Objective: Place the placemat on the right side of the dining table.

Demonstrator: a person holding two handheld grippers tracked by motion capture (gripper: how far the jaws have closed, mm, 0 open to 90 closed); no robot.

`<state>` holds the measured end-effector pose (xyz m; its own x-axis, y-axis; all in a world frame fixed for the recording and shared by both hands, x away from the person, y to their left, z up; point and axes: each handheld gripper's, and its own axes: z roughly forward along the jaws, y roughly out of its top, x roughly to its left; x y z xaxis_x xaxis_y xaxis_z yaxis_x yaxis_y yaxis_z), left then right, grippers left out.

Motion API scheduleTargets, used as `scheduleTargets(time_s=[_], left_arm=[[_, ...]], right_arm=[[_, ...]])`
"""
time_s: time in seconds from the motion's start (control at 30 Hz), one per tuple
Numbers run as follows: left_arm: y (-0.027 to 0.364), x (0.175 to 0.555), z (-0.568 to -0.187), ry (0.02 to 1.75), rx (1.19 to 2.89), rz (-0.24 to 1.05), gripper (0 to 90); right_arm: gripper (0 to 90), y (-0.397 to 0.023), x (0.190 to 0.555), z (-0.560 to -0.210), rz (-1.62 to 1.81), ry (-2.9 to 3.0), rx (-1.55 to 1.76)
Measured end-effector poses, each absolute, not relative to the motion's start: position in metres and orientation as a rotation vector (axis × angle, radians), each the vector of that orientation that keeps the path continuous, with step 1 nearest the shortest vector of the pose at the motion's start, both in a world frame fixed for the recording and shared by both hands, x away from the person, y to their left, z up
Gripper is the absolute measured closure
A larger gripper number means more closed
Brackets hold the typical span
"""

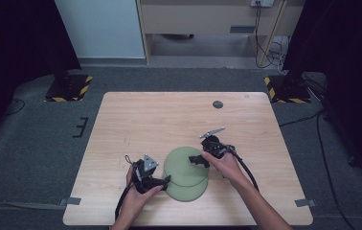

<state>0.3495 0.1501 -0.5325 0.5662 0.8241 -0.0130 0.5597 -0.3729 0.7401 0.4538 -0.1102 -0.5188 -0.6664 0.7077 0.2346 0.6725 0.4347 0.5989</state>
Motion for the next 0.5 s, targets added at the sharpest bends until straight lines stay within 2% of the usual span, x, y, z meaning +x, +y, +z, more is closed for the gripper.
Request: scheduleTargets(time_s=[0.5], left_arm=[[0.1472,0.3458,-0.5319,1.081,2.094,0.454,1.7]], right_arm=[[18.9,-0.1050,0.4524,-0.5194,1.084,2.647,1.244]])
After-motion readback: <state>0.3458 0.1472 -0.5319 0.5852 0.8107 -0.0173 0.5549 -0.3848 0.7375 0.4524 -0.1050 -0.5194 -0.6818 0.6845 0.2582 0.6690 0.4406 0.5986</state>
